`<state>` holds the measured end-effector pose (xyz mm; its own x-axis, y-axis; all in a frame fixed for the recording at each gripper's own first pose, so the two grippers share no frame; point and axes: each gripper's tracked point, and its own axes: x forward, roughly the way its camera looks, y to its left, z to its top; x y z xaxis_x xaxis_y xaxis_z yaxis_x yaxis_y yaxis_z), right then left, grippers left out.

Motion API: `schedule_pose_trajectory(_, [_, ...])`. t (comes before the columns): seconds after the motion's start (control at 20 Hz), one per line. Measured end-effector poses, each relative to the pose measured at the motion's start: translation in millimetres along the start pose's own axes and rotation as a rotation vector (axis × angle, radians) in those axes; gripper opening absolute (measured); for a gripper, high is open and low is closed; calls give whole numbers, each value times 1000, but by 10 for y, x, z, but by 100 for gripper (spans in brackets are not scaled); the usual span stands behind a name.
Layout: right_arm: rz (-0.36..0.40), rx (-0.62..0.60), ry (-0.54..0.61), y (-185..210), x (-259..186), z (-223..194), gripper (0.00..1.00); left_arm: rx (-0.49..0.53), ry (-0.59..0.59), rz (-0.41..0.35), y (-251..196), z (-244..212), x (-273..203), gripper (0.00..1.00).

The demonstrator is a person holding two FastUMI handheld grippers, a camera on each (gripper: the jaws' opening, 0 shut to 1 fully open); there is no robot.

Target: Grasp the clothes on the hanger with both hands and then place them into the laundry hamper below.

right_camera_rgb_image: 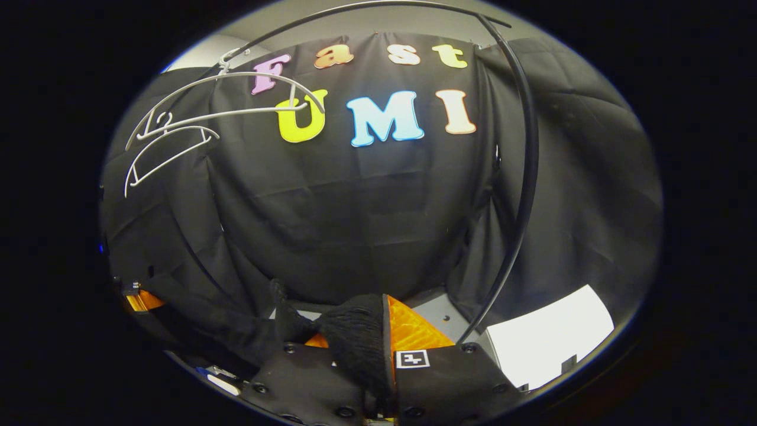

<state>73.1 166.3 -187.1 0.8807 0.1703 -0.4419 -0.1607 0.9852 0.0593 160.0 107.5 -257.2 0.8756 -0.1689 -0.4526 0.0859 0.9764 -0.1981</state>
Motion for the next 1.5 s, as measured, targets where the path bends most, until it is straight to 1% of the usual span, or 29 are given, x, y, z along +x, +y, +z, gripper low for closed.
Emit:
schedule_pose_trajectory(0.15, [-2, 35, 58, -6, 74, -197, 7, 1, 51, 6, -40, -205, 150, 2])
schedule_pose_trajectory(0.35, [0, 31, 126, 3, 179, -495, 8, 5, 112, 8, -6, -342, 271, 2])
schedule_pose_trajectory(0.65, [-3, 52, 234, 36, 385, -951, 8, 17, 206, -3, -75, -887, 595, 3])
schedule_pose_trajectory(0.9, [-29, 64, 314, 38, 604, -1316, 8, 35, 281, -30, -87, -1284, 866, 3])
schedule_pose_trajectory(1.1, [-45, 85, 377, -3, 656, -1642, 9, 26, 342, -48, -94, -1642, 1079, 3])
schedule_pose_trajectory(1.3, [-73, 90, 416, -59, 739, -1784, 9, 35, 389, -70, -102, -1834, 1205, 3])
schedule_pose_trajectory(1.35, [-79, 96, 424, -70, 759, -1828, 10, 35, 396, -72, -105, -1838, 1216, 3])
schedule_pose_trajectory(1.5, [-78, 108, 452, -26, 805, -1906, 10, 26, 419, -61, -76, -1892, 1272, 4])
